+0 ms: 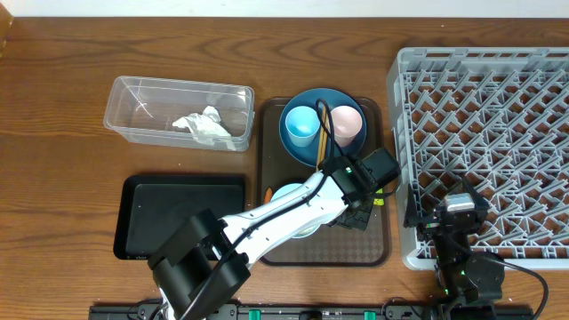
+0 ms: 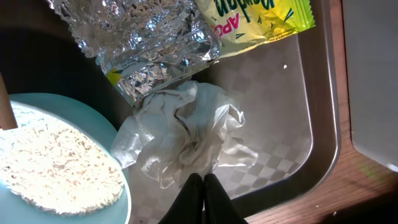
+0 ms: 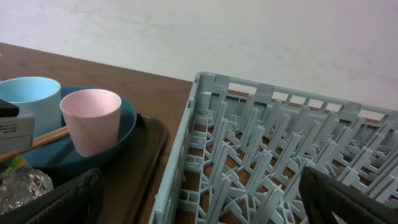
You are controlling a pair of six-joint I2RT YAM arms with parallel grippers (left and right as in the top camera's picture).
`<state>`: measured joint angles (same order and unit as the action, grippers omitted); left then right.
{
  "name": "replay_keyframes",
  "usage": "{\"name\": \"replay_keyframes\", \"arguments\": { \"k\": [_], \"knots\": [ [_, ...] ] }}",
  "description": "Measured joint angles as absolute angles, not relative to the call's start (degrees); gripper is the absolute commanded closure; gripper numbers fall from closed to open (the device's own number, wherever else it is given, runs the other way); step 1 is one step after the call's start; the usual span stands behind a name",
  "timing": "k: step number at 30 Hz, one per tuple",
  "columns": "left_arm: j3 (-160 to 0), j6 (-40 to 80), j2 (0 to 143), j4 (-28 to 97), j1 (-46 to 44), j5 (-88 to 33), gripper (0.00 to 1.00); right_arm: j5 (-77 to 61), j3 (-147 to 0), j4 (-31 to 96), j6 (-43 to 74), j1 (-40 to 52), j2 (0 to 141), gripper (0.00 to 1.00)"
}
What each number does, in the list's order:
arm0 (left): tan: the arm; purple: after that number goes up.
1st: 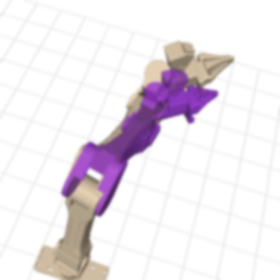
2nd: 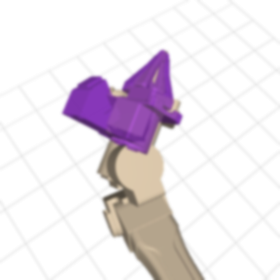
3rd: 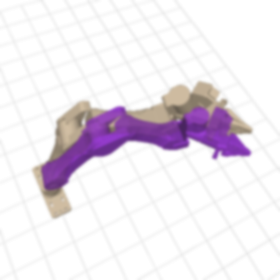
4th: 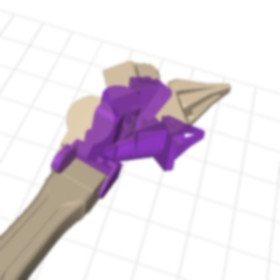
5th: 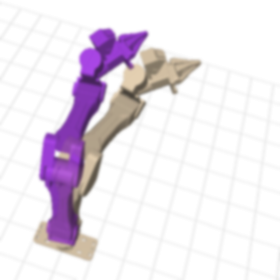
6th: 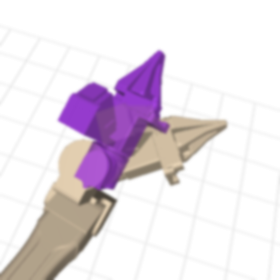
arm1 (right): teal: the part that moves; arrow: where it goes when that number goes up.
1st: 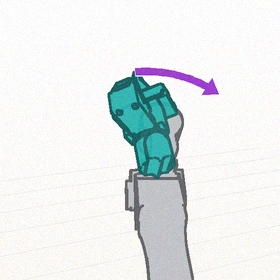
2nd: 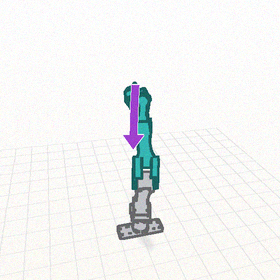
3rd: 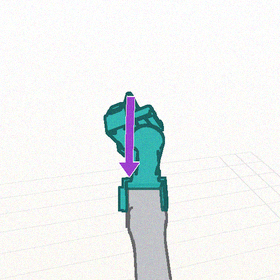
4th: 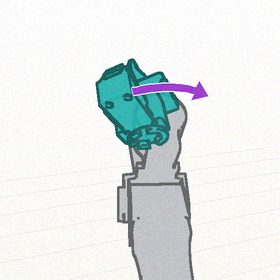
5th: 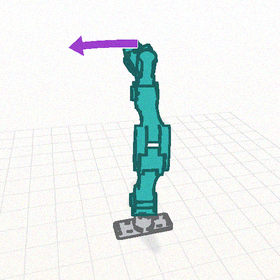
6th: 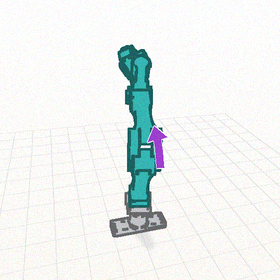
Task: Sort waste into correct bins and load items into the dishwasher rack
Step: 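Carry the tissue to the clear bin and open the left gripper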
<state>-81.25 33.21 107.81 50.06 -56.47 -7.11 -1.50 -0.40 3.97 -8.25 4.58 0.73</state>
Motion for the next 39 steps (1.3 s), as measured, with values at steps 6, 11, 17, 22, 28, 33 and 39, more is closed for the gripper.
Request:
{"name": "replay_keyframes", "arguments": {
  "k": [6, 11, 17, 22, 28, 33, 39],
  "knots": [
    [-81.3, 33.2, 107.8, 51.9, -56.5, -7.1, 0.94, -1.5, -0.4, 4.0, -8.3, 4.6, 0.7, 0.01],
    [-81.3, 33.2, 107.1, 53.6, -56.5, -7.1, 0.94, -1.5, -0.4, 4.0, -8.3, 4.6, 0.7, 0.01],
    [-81.3, 33.2, 99.4, 53.9, -55.9, -5.5, 0.94, -1.5, -0.4, 4.0, -8.3, 4.6, 0.7, 0.01],
    [-81.3, 33.2, 91.7, 54.9, -52.8, -2.2, 0.94, -1.5, -0.4, 4.0, -8.3, 4.6, 0.7, 0.01],
    [-81.3, 32.6, 86.4, 55.2, -45.3, 2.2, 0.94, -1.5, -0.4, 4.0, -8.3, 4.6, 0.7, 0.01],
    [-81.3, 30.8, 84.6, 54.4, -35.9, 3.8, 0.95, -1.5, -0.4, 4.0, -8.3, 4.6, 0.7, 0.01],
    [-81.3, 29.1, 84.6, 50.6, -24.6, 4.7, 0.94, -1.5, -0.4, 4.0, -8.3, 4.6, 0.7, 0.01]
  ]
}}
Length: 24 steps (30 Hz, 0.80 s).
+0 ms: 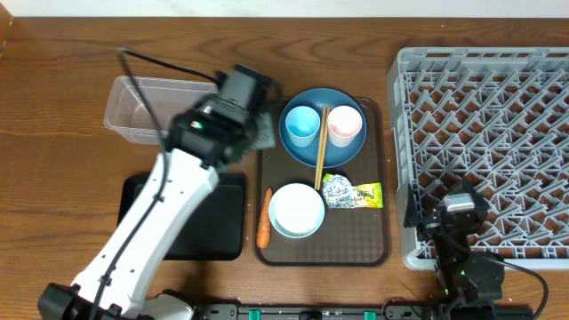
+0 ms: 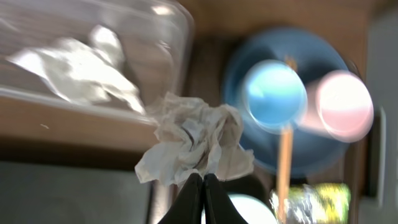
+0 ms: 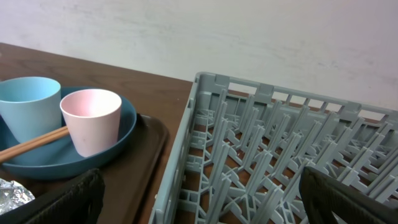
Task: Sort waste into correct bins and load items into the dishwasher rack
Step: 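Carry the tissue to the clear bin and open the left gripper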
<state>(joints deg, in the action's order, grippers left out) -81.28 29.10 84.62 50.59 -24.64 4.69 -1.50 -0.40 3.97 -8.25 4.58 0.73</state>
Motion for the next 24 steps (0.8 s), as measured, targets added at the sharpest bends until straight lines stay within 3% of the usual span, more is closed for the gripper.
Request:
{"name": "replay_keyframes", "arguments": {
  "k": [6, 14, 15, 17, 18, 24],
  "knots": [
    [-81.3, 28.4, 85.4, 46.0, -15.5, 4.9, 0.94, -1.5, -0.4, 4.0, -8.3, 4.6, 0.7, 0.01],
    [-81.3, 28.4, 93.1, 39.2, -10.5, 4.9, 0.93, -1.5, -0.4, 4.0, -8.3, 4.6, 0.7, 0.01],
    [-81.3, 28.4, 94.4, 38.0, -10.2, 4.9, 0.88, -1.5, -0.4, 4.0, -8.3, 4.6, 0.7, 0.01],
    [-81.3, 28.0, 96.9, 36.0, -10.1, 4.9, 0.53, -1.5, -0.4, 4.0, -8.3, 4.6, 0.7, 0.01],
    [-81.3, 28.2, 97.8, 35.5, -10.1, 4.9, 0.43, -1.5, -0.4, 4.0, -8.3, 4.6, 0.7, 0.01],
    [-81.3, 28.2, 99.2, 35.4, -10.1, 4.9, 0.35, -1.5, -0.4, 4.0, -8.3, 4.6, 0.7, 0.01]
  ]
}}
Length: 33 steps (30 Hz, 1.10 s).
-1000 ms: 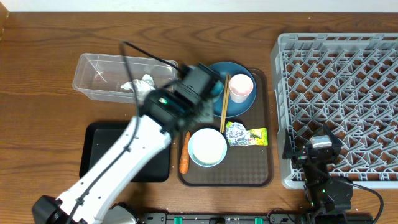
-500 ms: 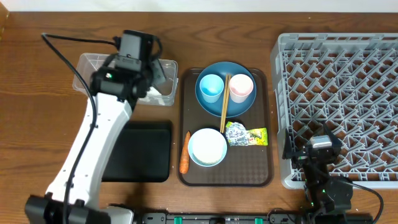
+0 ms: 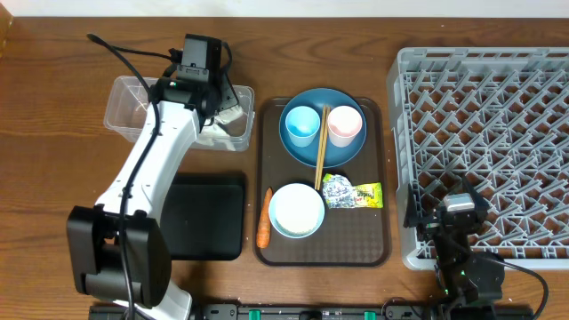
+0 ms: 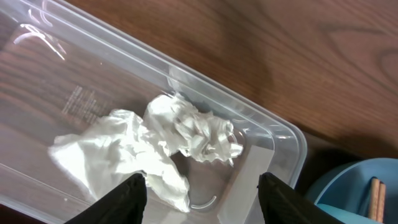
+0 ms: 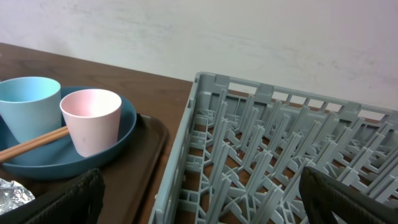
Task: Sort waste into correct bins and load items into the dishwasher rack
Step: 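Carry the tissue to the clear bin and open the left gripper, then move the left gripper over the foil and yellow snack wrappers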
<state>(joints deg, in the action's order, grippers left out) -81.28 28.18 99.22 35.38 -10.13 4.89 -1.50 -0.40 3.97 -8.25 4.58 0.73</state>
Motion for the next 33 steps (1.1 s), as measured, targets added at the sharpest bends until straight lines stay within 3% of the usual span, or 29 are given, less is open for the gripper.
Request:
{"name": "replay_keyframes", "arguments": {
  "k": [7, 10, 19, 24, 33],
  "knots": [
    [-81.3, 27.8, 92.4, 45.6, -11.8, -1.3, 0.05, -1.5, -0.4, 3.9, -8.3, 4.6, 0.7, 0.01],
    [-81.4, 28.0, 88.7, 53.0, -15.0, -6.1, 0.03, -1.5, -0.4, 3.9, -8.3, 4.6, 0.7, 0.01],
    [-80.8, 27.6, 88.2, 59.2, -30.9, -14.7, 0.06, -1.5, -0.4, 4.0, -8.3, 4.6, 0.7, 0.01],
    [-80.8, 28.6, 88.2, 59.1, -41.1, -11.7, 0.07, -1.5, -0.4, 4.0, -8.3, 4.6, 0.7, 0.01],
    [-80.8, 32.5, 88.2, 58.9, -50.8, -5.2, 0.07, -1.5, -0.4, 4.0, -8.3, 4.6, 0.7, 0.01]
  ]
}}
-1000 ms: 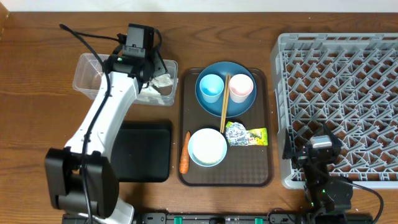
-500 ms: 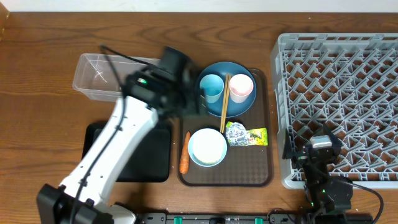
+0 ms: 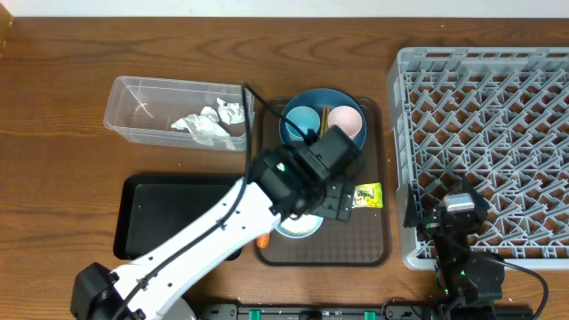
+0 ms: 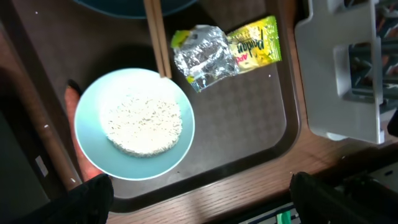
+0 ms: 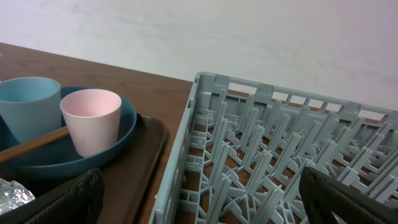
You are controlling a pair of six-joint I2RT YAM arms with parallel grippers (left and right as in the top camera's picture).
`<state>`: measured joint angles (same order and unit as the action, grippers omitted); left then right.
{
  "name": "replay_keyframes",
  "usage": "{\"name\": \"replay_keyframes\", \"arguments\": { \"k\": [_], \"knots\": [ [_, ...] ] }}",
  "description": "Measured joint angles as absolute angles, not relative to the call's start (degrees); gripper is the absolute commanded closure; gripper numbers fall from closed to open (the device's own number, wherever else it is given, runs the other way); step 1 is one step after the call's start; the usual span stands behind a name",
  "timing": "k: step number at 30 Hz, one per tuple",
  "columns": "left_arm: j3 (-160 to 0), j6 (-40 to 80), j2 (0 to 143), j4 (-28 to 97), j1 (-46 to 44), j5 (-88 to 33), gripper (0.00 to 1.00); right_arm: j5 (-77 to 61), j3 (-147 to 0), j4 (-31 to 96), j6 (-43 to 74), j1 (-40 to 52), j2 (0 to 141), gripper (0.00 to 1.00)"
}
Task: Sort waste into correct bins and load items into the dishwasher rack
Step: 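Move the left gripper over the foil and yellow snack wrappers, then lower the left gripper and grasp the foil and yellow wrappers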
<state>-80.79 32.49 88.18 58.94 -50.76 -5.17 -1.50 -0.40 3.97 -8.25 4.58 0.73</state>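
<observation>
My left gripper [image 4: 200, 205] hangs open and empty above the brown tray [image 4: 249, 127]. Under it are a light-blue bowl of rice [image 4: 134, 121] and a yellow-and-foil snack wrapper [image 4: 224, 51]. An orange carrot [image 4: 73, 102] lies left of the bowl, partly hidden. On the blue plate [image 3: 324, 147] stand a blue cup [image 3: 300, 123] and a pink cup [image 3: 347, 120], with chopsticks [image 4: 158, 37] between them. Two crumpled napkins [image 3: 211, 122] lie in the clear bin [image 3: 133, 111]. My right gripper [image 5: 202, 205] is open over the grey dishwasher rack's [image 3: 489, 133] front-left corner.
A black tray bin [image 3: 169, 222] sits left of the brown tray, in front of the clear bin. The rack's corner [image 4: 345, 68] rises just right of the tray. My left arm [image 3: 222, 222] crosses the black bin and the tray's left part.
My left gripper was open over the clear bin with the napkin lying in it. Now it is open above the brown tray, over the rice bowl and wrapper. The right arm has not moved.
My left gripper was shut on a crumpled napkin on the brown tray beside the bowl. Then it held the napkin near the clear bin. Then it was open above the bin, with the napkin beside the other one. Now it is over the tray again.
</observation>
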Motion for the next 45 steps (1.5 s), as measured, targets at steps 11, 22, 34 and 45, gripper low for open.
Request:
{"name": "replay_keyframes", "arguments": {
  "k": [11, 22, 34, 45],
  "knots": [
    [-80.7, 33.7, 89.6, 58.9, -53.1, -3.1, 0.06, -1.5, -0.4, 4.0, -8.3, 4.6, 0.7, 0.01],
    [-80.7, 33.9, 93.5, 58.9, -53.1, -2.9, 0.06, -1.5, -0.4, 4.0, -8.3, 4.6, 0.7, 0.01],
    [-80.6, 34.2, 96.3, 57.5, -53.1, -2.8, 0.07, -1.5, -0.4, 4.0, -8.3, 4.6, 0.7, 0.01],
    [-80.6, 34.3, 99.6, 56.4, -53.1, -1.4, 0.07, -1.5, -0.4, 4.0, -8.3, 4.6, 0.7, 0.01]
  ]
}}
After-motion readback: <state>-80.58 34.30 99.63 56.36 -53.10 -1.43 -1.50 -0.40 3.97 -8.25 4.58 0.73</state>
